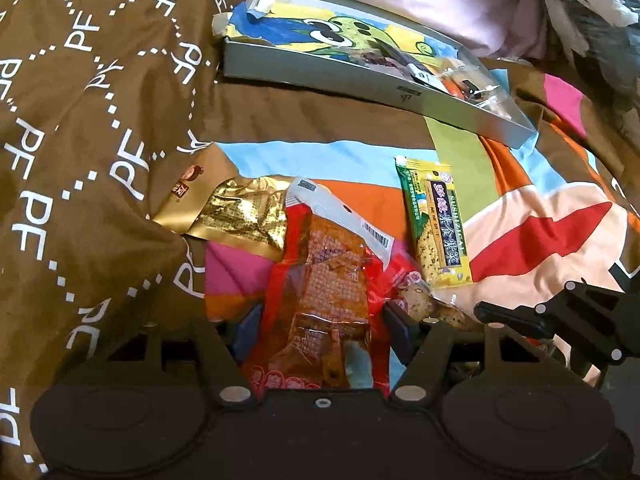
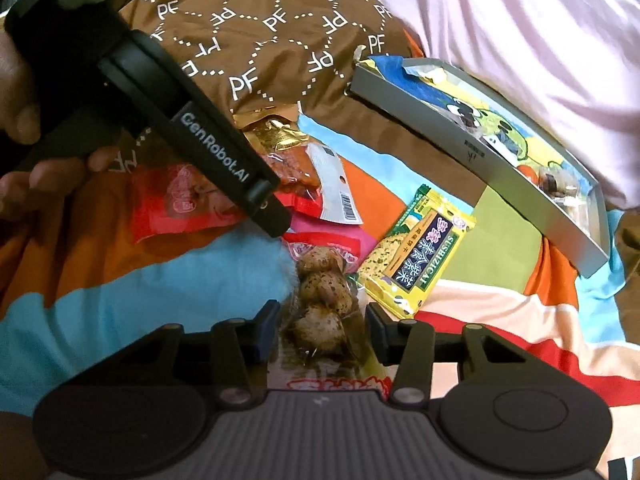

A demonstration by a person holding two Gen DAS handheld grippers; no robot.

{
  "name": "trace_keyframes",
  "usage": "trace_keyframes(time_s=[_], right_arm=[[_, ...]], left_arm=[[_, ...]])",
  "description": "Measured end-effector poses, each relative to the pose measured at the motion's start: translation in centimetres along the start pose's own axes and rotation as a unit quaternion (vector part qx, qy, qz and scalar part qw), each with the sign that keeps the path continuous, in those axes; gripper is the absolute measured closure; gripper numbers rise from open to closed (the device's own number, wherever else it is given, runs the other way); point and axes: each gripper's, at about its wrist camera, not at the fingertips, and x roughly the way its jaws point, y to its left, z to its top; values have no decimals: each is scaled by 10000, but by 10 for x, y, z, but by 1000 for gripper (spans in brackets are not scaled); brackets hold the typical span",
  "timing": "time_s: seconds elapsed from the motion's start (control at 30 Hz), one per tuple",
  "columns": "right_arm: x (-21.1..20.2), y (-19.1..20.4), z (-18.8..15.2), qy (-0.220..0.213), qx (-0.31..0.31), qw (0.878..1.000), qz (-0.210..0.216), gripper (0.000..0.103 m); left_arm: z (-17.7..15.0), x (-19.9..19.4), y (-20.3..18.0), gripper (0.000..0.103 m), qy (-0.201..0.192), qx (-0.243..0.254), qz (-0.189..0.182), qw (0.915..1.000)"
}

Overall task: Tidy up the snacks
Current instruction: 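Close the left tool on the red spicy-strip pack while the right tool holds the quail-egg pack, then lift and carry the red pack and quail-egg pack over the grey tray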

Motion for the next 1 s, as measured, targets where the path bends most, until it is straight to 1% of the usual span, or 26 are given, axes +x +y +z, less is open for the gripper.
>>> trace_keyframes(time_s=[0.07, 0.27, 0.4, 0.53, 0.6, 0.67, 0.77, 1.0], right_arm=[[-1, 0, -1, -15, -21, 10000, -36, 54], [-4, 5, -3, -79, -211, 9994, -246, 54], [-5, 11, -5, -115, -431, 9982, -393, 54], [-6, 18, -7, -168, -713, 9955, -597, 55], [-4, 21, -7, -202, -905, 9928, -759, 55], [-3, 24, -9, -225, -1156, 9879, -1008, 55], [-3, 25, -11, -243, -1340, 9830, -1235, 55], [-5, 23, -13, -313, -1473, 9766, -1535, 55]], left_arm=[[0, -1, -2, 37, -33, 7, -2, 10000], [3, -6, -1, 37, -210, -174, -180, 9995], [2, -6, -1, 37, -198, -259, -220, 9992], [1, -5, -2, 38, -197, -237, -195, 9993], [2, -6, -2, 38, -217, -272, -223, 9991], [3, -8, -1, 38, -241, -344, -264, 9988], [5, -9, 1, 38, -263, -518, -361, 9977], [7, -14, -1, 38, -387, -758, -547, 9949]])
